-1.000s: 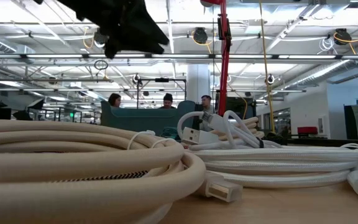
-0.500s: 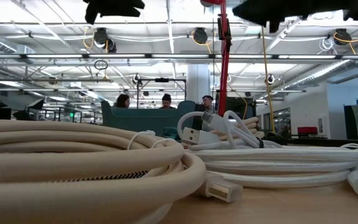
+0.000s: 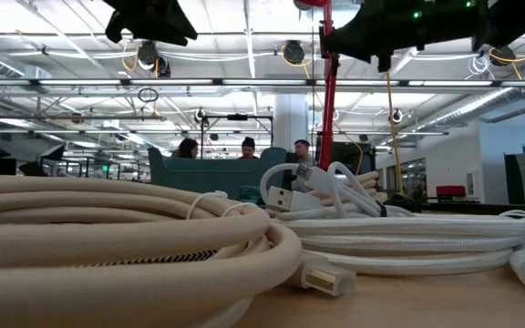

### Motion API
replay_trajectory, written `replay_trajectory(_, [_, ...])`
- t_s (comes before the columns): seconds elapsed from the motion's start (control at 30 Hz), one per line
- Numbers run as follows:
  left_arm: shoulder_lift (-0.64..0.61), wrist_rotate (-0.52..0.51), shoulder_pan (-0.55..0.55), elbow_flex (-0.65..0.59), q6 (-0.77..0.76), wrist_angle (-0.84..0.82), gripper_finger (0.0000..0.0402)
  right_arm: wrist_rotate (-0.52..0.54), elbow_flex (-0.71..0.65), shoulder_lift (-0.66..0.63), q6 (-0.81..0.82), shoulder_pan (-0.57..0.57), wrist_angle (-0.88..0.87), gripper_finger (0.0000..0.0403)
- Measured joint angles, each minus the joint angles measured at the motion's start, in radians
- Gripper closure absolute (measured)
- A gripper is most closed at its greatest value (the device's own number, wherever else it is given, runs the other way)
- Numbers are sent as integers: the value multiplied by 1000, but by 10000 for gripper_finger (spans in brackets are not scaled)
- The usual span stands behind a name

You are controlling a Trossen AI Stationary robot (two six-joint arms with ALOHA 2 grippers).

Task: Pick & Place USB Port
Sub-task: Put the left blue charger cable into the transparent bin

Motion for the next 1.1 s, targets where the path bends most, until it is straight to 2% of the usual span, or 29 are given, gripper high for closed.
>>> replay_trajectory(0.2, [0,7,0,0,49,-33,275,-288,1,3,107,-131,-98,325])
replay_trajectory(0.33, [0,7,0,0,49,-59,275,-381,1,3,89,-183,-196,325])
replay_trajectory(0.43, [0,7,0,0,49,-59,275,-391,1,4,48,-194,-314,325])
replay_trajectory(0.53, [0,8,10,0,28,-59,275,-400,1,13,87,-199,-321,325])
replay_trajectory(0.67, [0,12,15,0,0,-68,275,-472,5,14,83,-194,-349,324])
replay_trajectory(0.8, [0,66,14,0,-2,-68,275,-441,49,38,48,-176,-496,309])
replay_trajectory(0.93, [0,125,14,0,8,-71,275,-442,92,116,22,-142,-460,282])
replay_trajectory(1.1, [1,132,14,0,10,-97,275,-442,202,265,9,-86,-477,248])
